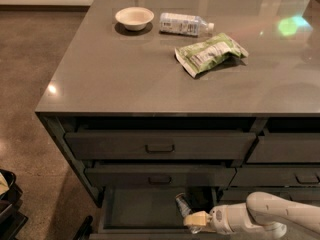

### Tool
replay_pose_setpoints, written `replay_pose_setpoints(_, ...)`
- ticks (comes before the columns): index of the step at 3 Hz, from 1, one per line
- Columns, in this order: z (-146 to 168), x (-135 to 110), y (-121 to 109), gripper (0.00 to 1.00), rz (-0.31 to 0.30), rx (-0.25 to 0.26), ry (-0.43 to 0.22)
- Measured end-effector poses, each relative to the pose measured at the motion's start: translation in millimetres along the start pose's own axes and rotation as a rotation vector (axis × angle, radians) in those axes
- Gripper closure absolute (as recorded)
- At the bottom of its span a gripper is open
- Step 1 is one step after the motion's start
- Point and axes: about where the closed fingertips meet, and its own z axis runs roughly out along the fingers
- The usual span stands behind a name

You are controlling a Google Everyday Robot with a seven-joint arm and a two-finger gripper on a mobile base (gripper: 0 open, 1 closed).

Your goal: Place redbull can into bottom drawer

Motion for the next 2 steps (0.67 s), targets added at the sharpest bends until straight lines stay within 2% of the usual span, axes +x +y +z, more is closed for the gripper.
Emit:
replay_pose_setpoints(1,53.3,-14.2,-52.8,1.0,0.098,0.004,0.001)
replay_pose_setpoints(2,54.6,-14.3,-53.6,1.0,0.1,0.003,0.001)
